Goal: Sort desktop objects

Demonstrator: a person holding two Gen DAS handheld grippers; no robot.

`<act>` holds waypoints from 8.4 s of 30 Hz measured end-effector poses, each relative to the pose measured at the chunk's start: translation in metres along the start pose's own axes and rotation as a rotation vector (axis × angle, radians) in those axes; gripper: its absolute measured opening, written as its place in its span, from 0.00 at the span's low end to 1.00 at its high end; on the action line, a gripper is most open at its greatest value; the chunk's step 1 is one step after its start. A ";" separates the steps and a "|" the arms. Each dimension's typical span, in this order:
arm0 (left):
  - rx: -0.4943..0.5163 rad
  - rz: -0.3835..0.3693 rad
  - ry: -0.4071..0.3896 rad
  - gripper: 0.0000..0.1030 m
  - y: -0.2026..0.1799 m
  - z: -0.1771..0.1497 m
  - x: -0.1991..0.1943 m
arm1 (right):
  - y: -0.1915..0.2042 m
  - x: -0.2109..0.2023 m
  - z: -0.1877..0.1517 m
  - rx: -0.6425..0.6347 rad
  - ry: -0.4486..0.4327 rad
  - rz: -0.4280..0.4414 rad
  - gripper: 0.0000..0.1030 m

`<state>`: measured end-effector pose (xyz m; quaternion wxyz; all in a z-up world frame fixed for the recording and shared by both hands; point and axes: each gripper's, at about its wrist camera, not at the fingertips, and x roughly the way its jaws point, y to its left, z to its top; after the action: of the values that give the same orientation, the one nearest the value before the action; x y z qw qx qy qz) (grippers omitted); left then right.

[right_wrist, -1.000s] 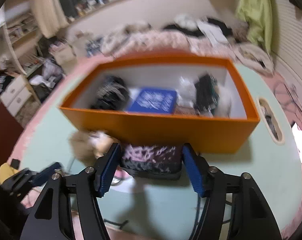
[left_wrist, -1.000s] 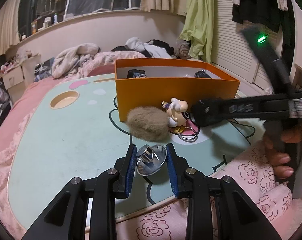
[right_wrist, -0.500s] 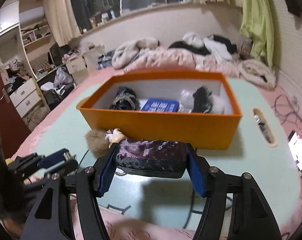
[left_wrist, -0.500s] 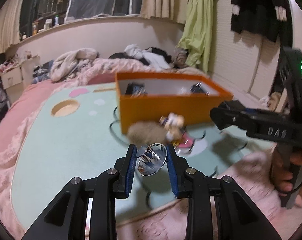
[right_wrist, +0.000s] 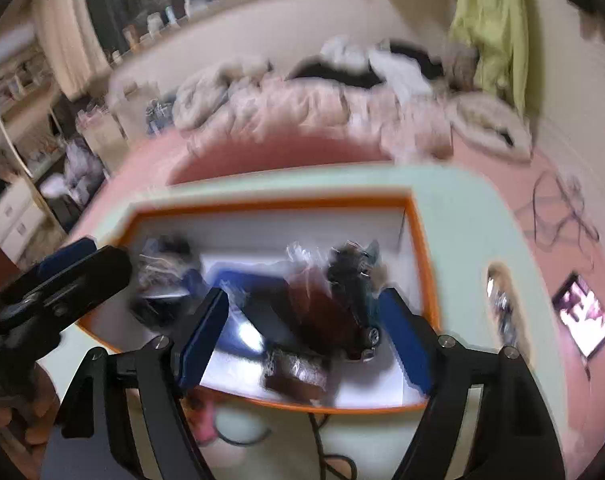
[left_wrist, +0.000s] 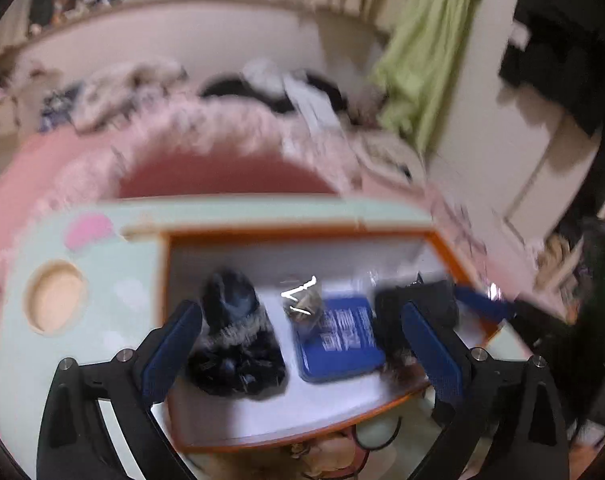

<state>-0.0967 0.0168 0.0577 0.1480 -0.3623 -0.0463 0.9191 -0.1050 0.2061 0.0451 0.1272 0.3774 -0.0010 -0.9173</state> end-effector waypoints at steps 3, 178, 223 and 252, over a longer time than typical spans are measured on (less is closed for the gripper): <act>0.062 0.023 -0.006 0.95 -0.010 -0.006 -0.001 | 0.011 -0.005 -0.017 -0.077 -0.071 -0.035 0.82; 0.327 -0.075 0.023 0.35 -0.051 -0.108 -0.056 | -0.023 -0.040 -0.094 0.186 0.025 0.318 0.58; 0.126 0.185 -0.012 0.69 -0.001 -0.031 -0.016 | 0.005 -0.004 -0.023 0.013 -0.065 0.136 0.55; -0.012 0.311 0.119 1.00 0.007 -0.111 -0.033 | 0.024 -0.017 -0.107 -0.079 0.139 -0.043 0.92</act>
<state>-0.0003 -0.0025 -0.0031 0.0044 -0.4196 0.0137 0.9076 -0.0137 0.1967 -0.0167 0.1219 0.4348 0.0522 -0.8907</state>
